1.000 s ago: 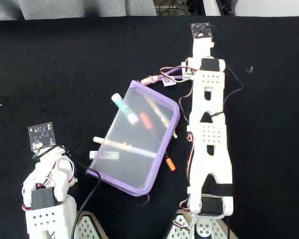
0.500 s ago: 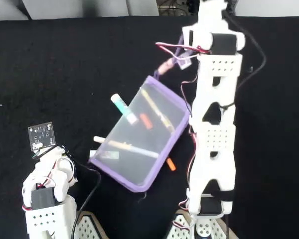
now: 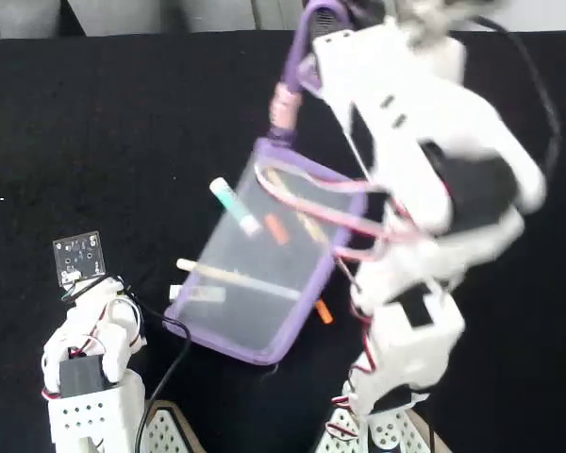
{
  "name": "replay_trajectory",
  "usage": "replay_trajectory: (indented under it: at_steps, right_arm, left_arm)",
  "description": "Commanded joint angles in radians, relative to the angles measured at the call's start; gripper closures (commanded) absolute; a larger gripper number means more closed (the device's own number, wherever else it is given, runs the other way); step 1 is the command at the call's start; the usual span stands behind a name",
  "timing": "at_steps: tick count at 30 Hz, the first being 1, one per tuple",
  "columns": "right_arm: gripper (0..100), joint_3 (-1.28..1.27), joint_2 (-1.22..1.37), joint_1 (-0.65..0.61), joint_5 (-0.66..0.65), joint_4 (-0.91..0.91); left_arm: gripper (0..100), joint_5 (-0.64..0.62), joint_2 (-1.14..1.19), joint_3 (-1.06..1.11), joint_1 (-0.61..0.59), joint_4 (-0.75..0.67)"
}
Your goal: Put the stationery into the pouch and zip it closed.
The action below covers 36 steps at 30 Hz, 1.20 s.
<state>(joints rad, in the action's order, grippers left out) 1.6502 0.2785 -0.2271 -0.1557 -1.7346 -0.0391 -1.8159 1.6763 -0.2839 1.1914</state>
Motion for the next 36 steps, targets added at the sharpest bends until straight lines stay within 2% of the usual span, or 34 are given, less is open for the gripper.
replay_trajectory:
  at_steps: [1,5,7,10,14,17,27,34,36]
  right_arm:
    - [98.8,0.004,-0.177,-0.012,-0.005,-0.031]
    - [98.8,-0.101,-0.309,-0.025,-0.005,-0.032]
    - [98.8,-0.185,-0.38,-0.075,-0.005,-0.032]
    - [98.7,-0.314,-0.495,-0.229,-0.005,-0.029]
    - [98.7,-0.469,-0.638,-0.516,-0.005,-0.026]
    - [98.7,-0.575,-0.728,-0.638,-0.006,-0.015]
    - [98.7,-0.878,-0.875,-0.654,-0.006,0.146]
    - [98.7,-0.905,-0.926,-0.649,-0.009,0.157]
    - [98.7,-0.909,-0.938,-0.647,-0.064,0.153]
  left_arm:
    - [97,0.005,0.0,0.021,0.004,0.008]
    - [97,0.005,0.0,0.021,0.004,0.008]
    - [97,0.005,0.0,0.021,0.004,0.008]
    - [97,0.005,0.0,0.021,0.004,0.008]
    - [97,0.005,0.0,0.021,0.004,0.008]
    - [97,0.005,0.0,0.021,0.004,0.008]
    - [97,0.005,0.0,0.021,0.01,0.008]
    - [97,0.008,-0.002,0.021,0.012,0.008]
    - [97,0.011,-0.002,0.021,0.002,0.008]
